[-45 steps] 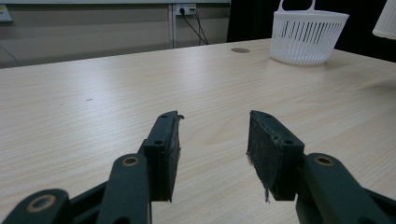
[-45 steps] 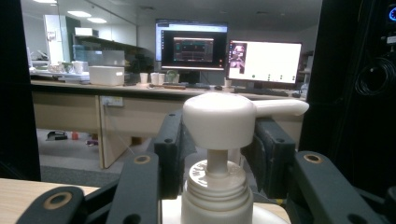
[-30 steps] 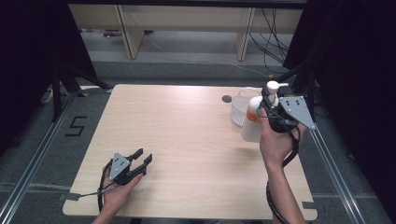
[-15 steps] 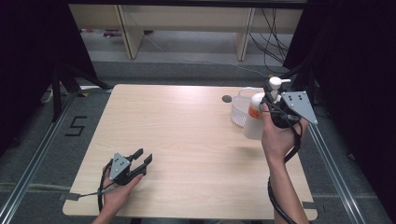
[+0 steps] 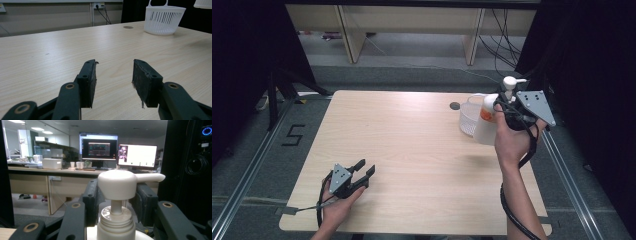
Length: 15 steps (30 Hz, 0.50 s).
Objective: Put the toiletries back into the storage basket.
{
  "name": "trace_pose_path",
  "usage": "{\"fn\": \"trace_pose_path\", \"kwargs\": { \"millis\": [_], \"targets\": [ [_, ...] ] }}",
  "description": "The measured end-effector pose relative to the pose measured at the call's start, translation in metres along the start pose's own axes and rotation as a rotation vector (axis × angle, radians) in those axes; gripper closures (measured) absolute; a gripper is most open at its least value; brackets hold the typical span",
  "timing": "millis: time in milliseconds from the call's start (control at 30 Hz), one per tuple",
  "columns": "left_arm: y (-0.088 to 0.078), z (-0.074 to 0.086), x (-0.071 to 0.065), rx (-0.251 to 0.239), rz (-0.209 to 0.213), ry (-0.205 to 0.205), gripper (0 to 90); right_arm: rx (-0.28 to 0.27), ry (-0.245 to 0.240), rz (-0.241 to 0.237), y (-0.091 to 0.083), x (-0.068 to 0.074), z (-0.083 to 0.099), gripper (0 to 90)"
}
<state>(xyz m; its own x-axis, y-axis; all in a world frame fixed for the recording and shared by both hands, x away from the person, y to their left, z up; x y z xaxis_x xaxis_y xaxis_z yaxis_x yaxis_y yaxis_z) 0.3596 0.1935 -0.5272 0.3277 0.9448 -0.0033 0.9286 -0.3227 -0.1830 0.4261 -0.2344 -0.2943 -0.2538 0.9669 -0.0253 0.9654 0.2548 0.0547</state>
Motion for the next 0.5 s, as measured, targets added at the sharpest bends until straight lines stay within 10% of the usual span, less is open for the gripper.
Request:
{"fn": "trace_pose_path", "kwargs": {
  "millis": [500],
  "targets": [
    [0.0002, 0.0000, 0.0009, -0.002, 0.003, -0.001, 52.7, -0.002, -0.016, 0.006, 0.0096, -0.0065, -0.0059, 60.2]
  ]
}}
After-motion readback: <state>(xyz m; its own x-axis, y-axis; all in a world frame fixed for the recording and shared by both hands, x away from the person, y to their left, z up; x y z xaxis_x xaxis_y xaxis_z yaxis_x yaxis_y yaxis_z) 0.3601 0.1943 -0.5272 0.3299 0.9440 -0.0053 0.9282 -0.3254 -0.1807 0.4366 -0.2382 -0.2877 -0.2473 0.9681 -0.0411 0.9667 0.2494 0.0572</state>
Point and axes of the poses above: each handheld gripper's, and its own axes: y roughly forward along the jaws, z roughly out of its underside, x roughly to its left, the point moved 2 cm from there along y, roughly forward along the jaws, and after that the axes turned 12 degrees about -z, right-handed, at the moved point
